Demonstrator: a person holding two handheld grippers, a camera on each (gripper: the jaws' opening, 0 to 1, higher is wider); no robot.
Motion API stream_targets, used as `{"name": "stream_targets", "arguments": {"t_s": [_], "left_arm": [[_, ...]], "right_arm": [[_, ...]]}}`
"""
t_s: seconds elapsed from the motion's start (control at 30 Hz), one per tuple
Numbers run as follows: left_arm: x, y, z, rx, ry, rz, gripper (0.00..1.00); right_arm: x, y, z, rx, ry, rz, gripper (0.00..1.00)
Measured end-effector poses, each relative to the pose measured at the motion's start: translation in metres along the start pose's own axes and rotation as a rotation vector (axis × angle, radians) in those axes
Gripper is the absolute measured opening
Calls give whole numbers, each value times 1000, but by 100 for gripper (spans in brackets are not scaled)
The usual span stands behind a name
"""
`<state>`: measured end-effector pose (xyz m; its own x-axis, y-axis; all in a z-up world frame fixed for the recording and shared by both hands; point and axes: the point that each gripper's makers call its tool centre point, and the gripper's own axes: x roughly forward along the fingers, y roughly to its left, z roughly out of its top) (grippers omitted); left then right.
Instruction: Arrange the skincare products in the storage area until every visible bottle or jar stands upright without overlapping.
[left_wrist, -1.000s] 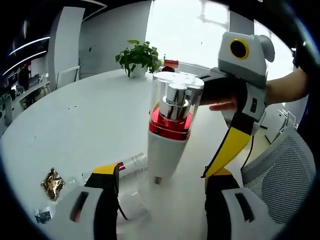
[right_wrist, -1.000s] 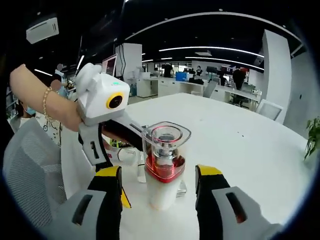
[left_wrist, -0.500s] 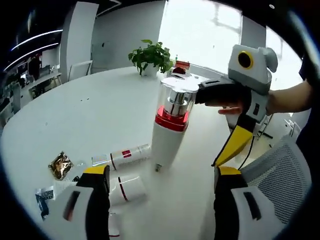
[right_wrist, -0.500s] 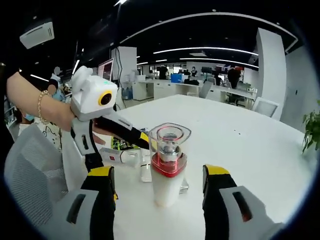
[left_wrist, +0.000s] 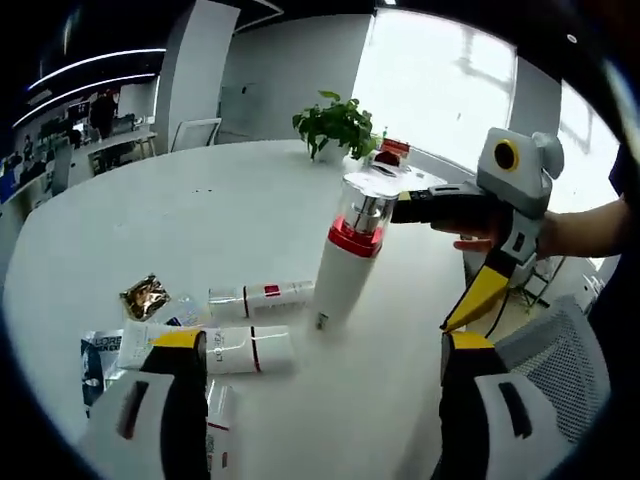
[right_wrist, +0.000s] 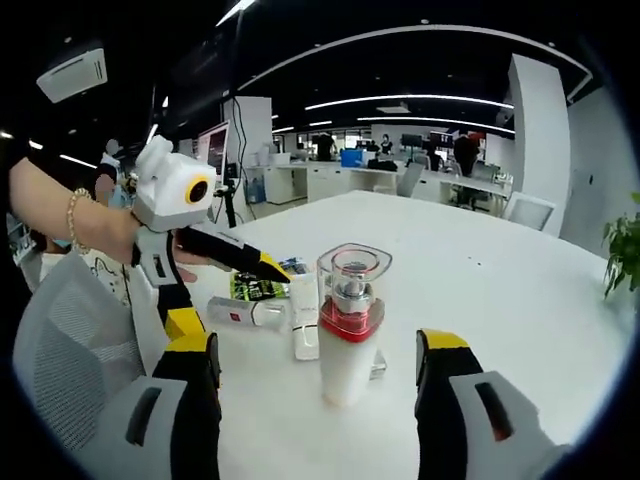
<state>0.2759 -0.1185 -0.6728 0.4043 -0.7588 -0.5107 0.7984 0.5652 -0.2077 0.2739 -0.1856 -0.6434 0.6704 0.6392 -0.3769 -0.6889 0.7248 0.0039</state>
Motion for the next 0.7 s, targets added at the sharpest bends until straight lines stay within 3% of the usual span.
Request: {"name": "stream_targets", "arguments": {"t_s": [0.3, 0.7], "left_arm": [[-29, 8, -10, -63, -27, 53, 94], [-92, 23, -43, -131, -30, 105, 99]], "right_arm": [[-9, 7, 1, 6, -2, -13, 86], [-18, 24, -8, 89, 30, -72, 90]]}}
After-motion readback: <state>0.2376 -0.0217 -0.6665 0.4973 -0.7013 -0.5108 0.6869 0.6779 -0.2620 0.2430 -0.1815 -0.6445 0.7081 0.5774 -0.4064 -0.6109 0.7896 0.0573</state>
